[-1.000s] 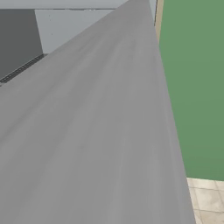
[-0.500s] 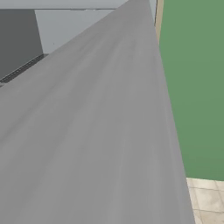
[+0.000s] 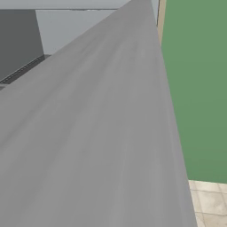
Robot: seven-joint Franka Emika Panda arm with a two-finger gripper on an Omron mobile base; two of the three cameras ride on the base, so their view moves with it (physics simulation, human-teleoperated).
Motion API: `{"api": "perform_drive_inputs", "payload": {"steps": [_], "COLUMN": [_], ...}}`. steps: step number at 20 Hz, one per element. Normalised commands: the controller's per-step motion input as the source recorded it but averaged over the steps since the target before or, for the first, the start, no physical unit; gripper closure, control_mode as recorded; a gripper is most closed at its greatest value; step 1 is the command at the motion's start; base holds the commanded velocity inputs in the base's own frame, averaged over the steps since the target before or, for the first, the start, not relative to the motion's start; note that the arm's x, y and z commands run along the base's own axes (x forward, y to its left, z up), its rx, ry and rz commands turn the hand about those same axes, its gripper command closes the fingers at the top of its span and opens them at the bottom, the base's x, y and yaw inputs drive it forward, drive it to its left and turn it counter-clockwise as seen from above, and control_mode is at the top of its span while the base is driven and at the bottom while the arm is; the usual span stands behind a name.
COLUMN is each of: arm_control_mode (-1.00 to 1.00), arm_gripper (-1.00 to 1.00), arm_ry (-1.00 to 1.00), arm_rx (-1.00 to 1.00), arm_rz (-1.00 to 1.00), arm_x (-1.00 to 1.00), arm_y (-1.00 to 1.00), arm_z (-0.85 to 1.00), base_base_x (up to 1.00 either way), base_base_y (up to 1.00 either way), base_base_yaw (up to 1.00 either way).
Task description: Open the fridge, remove the banana, lemon, and fish, and place them on any counter.
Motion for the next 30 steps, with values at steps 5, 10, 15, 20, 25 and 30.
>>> {"api": "perform_drive_inputs", "payload": {"steps": [5, 10, 15, 20, 25, 30], "arm_control_mode": [-1.00, -1.00, -1.00, -1.00, -1.00, -1.00], "arm_gripper": [1.00, 1.00, 1.00, 1.00, 1.00, 1.00], "arm_ry": [0.01, 0.00, 0.01, 0.00, -0.04, -0.16], "arm_rx": [0.00, 0.00, 0.00, 0.00, 0.00, 0.00], "arm_rz": [0.00, 0.00, 0.00, 0.00, 0.05, 0.10], "arm_x": [0.00, 0.00, 0.00, -0.18, -0.55, -0.67], "arm_y": [0.00, 0.00, 0.00, 0.00, 0.01, 0.24], "arm_z": [-0.15, 0.00, -0.03, -0.08, 0.00, 0.00], "base_base_x": [0.00, 0.00, 0.00, 0.00, 0.00, 0.00], "base_base_y": [0.00, 0.00, 0.00, 0.00, 0.00, 0.00], "base_base_yaw": [0.00, 0.00, 0.00, 0.00, 0.00, 0.00]}}
